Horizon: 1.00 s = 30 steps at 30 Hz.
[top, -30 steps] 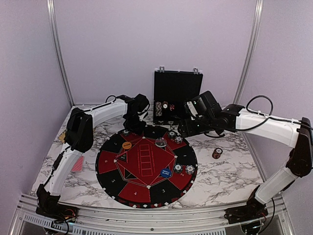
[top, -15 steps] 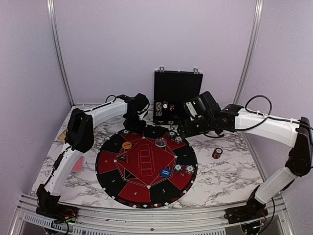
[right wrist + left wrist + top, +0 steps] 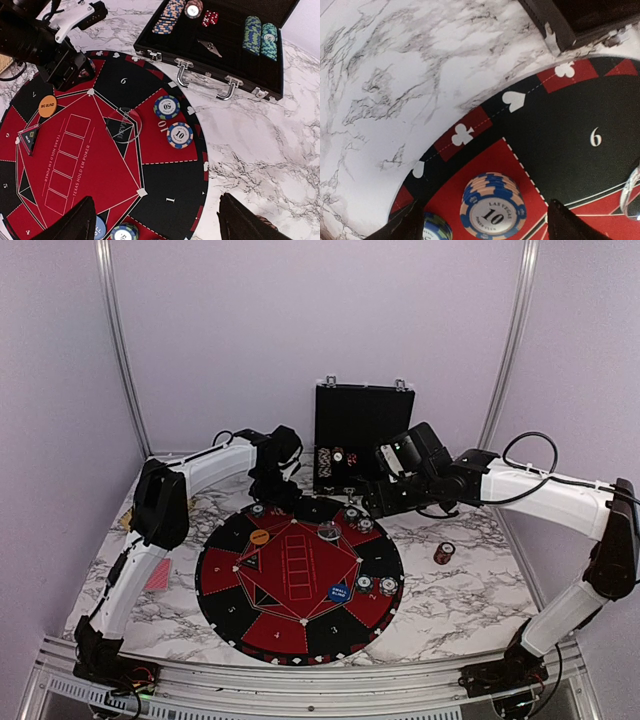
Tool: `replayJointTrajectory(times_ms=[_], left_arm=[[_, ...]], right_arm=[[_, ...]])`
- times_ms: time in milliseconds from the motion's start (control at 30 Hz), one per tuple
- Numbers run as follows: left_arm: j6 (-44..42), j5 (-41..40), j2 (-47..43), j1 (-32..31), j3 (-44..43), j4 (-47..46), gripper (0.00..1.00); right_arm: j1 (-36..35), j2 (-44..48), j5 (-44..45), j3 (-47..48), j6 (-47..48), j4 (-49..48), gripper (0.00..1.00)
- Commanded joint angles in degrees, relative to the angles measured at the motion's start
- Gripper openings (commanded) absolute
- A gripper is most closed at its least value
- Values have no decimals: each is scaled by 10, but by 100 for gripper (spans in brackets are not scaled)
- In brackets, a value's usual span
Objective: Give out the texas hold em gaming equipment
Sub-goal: Move the poker chips pile to the big blind area, then pick up the pile of poker chips from the pile of poker chips.
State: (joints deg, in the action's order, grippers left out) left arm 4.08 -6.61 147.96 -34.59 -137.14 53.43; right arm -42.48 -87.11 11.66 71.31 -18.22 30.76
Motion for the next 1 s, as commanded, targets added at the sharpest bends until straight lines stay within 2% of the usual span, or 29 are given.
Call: replayJointTrajectory(times_ms=[0,133,400,767,967], left_arm=[[2,25,-69,1,-11,-2,89],[14,36,-105,0,2,-9,99],[55,25,-230,0,108,-52,99],[122,12,-493,0,435,-160,99],[115,-24,-592,0,553,-193,99]], right_arm=[[1,2,16,21,-2,11,82],[0,2,24,17,-5,14,83],[14,14,34,-5,-20,31,83],[114,75,24,-118,-51,47,84],[172,73,8,-158,-44,46,84]])
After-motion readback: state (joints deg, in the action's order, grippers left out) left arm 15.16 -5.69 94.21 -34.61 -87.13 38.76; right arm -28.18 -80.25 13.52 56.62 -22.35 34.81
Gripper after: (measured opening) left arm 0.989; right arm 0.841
